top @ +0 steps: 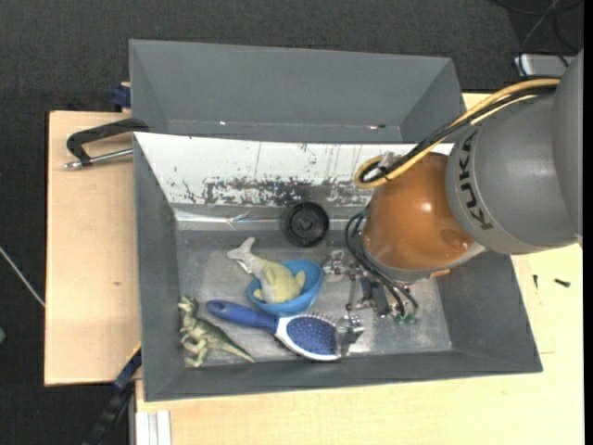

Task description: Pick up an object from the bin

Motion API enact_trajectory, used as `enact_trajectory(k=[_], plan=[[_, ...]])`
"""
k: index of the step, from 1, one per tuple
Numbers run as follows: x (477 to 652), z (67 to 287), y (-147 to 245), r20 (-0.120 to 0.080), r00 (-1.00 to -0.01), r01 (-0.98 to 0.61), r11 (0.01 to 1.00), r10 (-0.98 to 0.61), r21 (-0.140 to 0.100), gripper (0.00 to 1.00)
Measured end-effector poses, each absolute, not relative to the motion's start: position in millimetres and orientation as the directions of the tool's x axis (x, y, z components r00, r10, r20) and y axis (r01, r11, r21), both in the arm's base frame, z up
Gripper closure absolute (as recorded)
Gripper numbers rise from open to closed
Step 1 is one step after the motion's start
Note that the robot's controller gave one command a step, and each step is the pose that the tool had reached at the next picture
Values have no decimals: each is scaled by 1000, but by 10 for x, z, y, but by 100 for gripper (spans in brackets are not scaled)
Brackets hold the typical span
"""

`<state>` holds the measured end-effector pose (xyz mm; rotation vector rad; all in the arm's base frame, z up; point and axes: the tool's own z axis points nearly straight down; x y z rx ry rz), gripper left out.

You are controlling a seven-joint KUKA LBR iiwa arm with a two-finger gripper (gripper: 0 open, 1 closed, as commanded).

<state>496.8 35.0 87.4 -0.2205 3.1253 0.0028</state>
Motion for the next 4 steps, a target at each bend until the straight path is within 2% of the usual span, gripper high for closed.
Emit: enact_trajectory(k=[1,2,3,4], plan=[[5158,821,1076,15,-975,-222,975,-221,-13,0],[5149,822,1054,17,-977,-213,977,-213,-11,100],[5156,821,1058,13,-977,-212,977,-212,-10,0],[5081,771,1444,24,-961,-276,961,-276,-13,0]])
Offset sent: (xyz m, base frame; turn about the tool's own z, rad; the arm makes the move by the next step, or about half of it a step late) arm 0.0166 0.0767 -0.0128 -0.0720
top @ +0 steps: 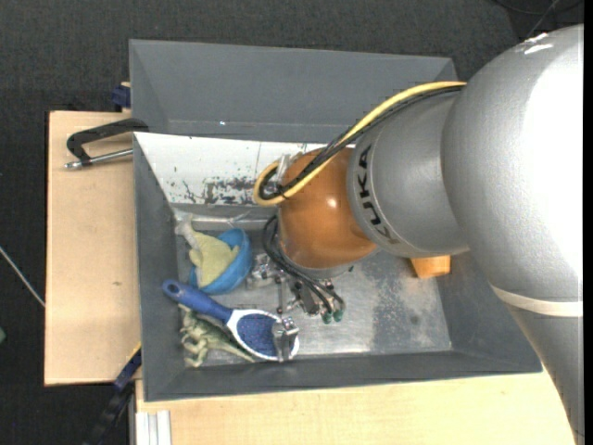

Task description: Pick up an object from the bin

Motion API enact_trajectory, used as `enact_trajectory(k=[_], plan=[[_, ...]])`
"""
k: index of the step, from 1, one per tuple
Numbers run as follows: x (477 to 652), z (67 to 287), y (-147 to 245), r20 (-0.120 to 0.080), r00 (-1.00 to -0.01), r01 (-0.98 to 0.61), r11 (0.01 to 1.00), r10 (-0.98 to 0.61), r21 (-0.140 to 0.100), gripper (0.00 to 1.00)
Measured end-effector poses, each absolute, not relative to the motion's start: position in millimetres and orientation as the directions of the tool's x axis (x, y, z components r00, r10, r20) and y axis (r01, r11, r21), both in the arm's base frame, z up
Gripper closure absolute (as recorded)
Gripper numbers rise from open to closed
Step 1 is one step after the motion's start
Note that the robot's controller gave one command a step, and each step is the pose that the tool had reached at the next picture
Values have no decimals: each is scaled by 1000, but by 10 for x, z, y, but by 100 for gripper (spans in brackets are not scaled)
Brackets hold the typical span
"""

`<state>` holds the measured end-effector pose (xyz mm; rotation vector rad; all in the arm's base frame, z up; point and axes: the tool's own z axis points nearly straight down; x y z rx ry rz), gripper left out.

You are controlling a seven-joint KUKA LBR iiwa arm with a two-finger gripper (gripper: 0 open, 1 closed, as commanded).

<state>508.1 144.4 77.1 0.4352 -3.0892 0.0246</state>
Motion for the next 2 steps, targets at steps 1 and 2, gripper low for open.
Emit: enact_trajectory(k=[1,2], plan=[[5075,775,1494,19,-962,-273,962,-273,-3,100],[5302,2373,1566,-14,-939,-343,939,-343,-1,100]])
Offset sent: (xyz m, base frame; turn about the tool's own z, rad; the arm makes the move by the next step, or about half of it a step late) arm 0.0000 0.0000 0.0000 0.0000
